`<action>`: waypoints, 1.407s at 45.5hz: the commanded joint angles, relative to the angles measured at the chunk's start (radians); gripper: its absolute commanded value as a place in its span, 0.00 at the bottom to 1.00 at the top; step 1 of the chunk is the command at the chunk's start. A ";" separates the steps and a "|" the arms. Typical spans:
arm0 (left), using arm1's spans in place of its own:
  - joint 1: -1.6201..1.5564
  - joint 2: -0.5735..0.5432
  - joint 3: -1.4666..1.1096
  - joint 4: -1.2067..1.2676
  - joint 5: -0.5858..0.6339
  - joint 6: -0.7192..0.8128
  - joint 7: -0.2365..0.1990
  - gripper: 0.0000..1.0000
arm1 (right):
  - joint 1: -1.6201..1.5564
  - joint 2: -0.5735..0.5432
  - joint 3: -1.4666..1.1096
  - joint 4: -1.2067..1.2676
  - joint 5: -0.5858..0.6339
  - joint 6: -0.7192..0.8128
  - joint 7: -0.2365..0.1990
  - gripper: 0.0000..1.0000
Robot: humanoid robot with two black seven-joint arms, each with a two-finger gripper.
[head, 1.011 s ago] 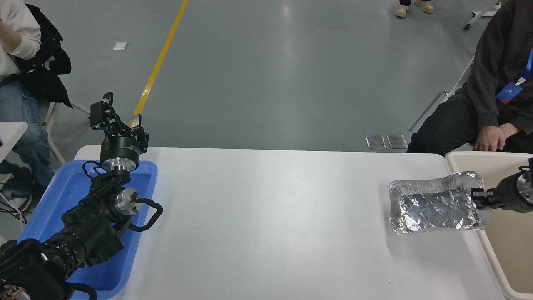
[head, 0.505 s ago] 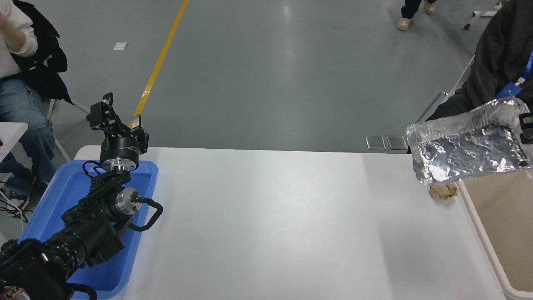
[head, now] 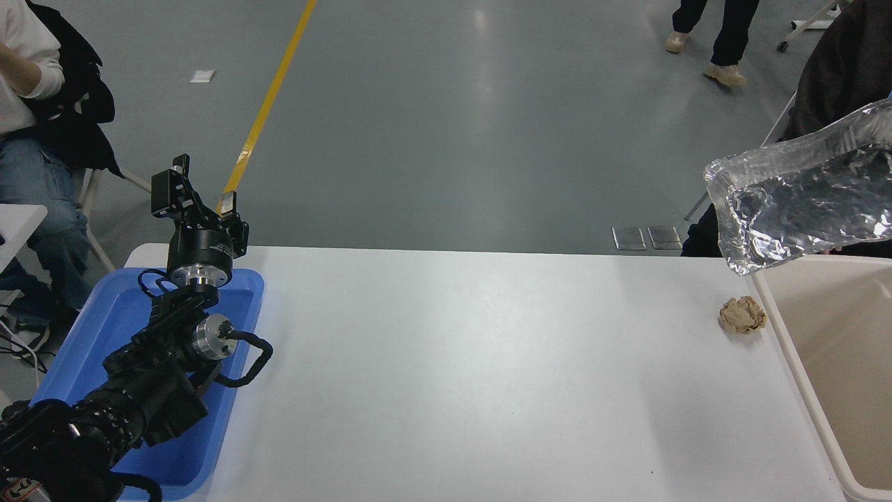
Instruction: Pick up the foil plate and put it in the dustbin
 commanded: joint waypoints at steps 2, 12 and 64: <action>0.000 0.000 0.000 0.000 -0.001 0.000 0.000 1.00 | -0.187 -0.069 0.025 -0.201 -0.010 0.003 0.008 0.00; 0.001 0.000 0.000 0.000 0.000 0.000 0.000 1.00 | -0.536 -0.103 0.132 -0.400 -0.010 -0.144 0.080 0.00; 0.000 0.002 0.002 0.000 -0.001 0.000 -0.001 1.00 | -1.445 0.187 0.583 -0.870 0.013 -0.704 0.111 1.00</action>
